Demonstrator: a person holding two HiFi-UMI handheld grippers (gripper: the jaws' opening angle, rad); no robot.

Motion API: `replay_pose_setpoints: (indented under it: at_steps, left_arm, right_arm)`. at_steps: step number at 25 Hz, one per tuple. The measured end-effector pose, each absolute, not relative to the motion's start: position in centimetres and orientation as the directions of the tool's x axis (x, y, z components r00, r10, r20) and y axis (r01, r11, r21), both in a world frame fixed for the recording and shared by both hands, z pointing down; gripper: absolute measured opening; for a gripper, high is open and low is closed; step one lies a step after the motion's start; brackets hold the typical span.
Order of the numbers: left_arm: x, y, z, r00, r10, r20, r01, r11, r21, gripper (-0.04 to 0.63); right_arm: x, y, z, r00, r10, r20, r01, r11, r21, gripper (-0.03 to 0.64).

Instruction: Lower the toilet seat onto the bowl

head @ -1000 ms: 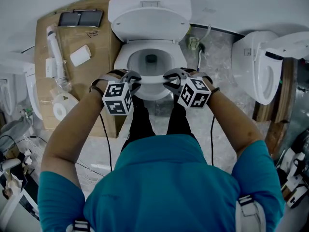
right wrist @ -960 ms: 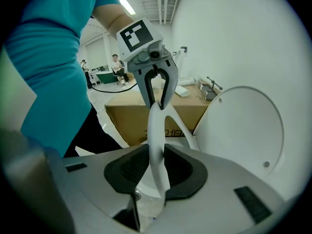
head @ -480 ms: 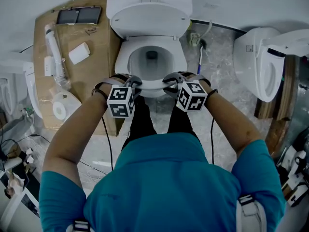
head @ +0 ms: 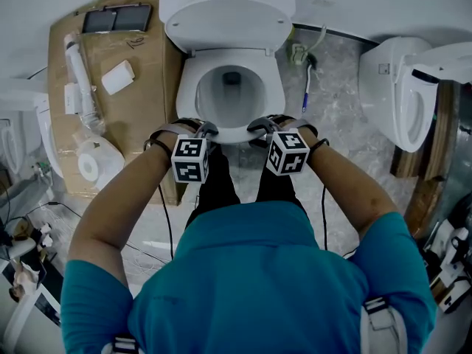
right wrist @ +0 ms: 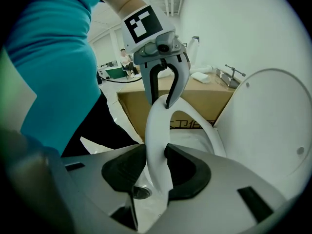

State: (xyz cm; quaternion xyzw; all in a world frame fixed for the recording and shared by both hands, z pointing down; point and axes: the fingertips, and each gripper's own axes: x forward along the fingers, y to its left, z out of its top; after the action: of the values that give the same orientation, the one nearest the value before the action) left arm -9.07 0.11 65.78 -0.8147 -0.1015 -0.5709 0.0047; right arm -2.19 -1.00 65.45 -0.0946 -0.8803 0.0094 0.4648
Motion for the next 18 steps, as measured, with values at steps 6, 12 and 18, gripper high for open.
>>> replay_pose_setpoints:
  at_steps: [6, 12, 18]
  left_arm:
    - [-8.6, 1.5, 66.9, 0.313, 0.191, 0.93, 0.173, -0.975, 0.142, 0.11]
    - [-8.6, 2.6, 68.4, 0.283, 0.204, 0.937, 0.194, -0.969, 0.152, 0.114]
    - [-8.5, 3.5, 69.7, 0.262, 0.202, 0.944, 0.209, -0.967, 0.149, 0.117]
  right_arm:
    - [-2.1, 0.5, 67.2, -0.536, 0.18, 0.825, 0.189, 0.978, -0.09, 0.137]
    - [-2.1, 1.5, 68.6, -0.53, 0.168, 0.831, 0.199, 0.978, -0.07, 0.141]
    - [-2.0, 2.5, 70.0, -0.521, 0.158, 0.839, 0.208, 0.977, -0.055, 0.143]
